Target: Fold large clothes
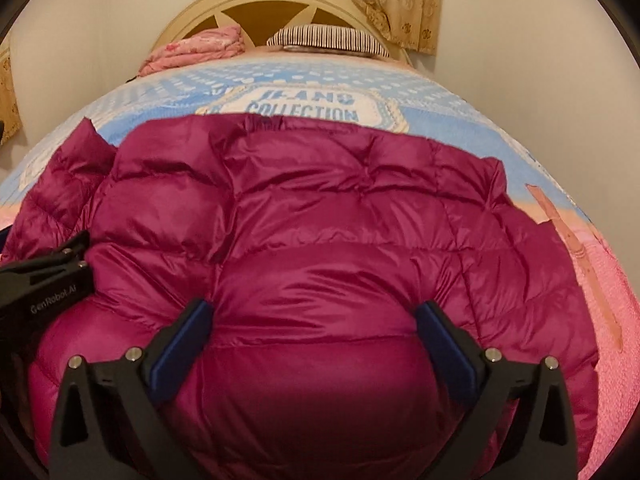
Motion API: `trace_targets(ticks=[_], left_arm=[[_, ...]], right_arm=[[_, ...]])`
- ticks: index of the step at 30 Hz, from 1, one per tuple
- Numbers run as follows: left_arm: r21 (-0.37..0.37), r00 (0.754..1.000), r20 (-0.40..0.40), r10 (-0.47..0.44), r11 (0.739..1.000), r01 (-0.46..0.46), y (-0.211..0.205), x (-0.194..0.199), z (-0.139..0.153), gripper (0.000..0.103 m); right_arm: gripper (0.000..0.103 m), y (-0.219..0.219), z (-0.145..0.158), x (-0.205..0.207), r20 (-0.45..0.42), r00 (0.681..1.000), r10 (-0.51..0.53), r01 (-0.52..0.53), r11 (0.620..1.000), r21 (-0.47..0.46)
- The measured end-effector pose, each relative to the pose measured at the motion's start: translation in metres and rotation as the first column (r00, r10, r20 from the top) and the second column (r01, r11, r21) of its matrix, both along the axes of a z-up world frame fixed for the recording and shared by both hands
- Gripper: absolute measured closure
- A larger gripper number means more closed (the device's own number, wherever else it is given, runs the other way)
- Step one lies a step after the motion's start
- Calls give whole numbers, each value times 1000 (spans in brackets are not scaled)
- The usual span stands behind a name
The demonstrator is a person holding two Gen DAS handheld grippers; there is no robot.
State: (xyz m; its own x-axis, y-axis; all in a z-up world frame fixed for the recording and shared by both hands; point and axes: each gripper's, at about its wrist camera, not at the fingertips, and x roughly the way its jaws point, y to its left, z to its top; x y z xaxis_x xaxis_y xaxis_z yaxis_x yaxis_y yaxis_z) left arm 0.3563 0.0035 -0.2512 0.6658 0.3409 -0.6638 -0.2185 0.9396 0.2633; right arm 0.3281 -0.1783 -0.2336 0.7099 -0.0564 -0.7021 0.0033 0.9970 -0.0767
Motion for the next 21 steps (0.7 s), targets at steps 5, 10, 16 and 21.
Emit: trace_targets(ticks=[5,10,16,21], left_arm=[[-14,1000,-11,-5,1000,5,1,2,0,1],[-56,1000,25,16,998,-14,23,-30,26,1],[-117,996,64,63,992,-55,65,-102,38,1],[-179,999,-6,45,983,-45,70,-113,13,1]], right_arm=[[0,0,-2,-1,-16,1000,1,-1,1000,-9],[0,-5,10,-12,-23,1000,4,-4,1000,5],[0,-6,39,-85,94,995,43,-43,999,-7],[0,5,16,-102,82,994,67,-58,992,-112]])
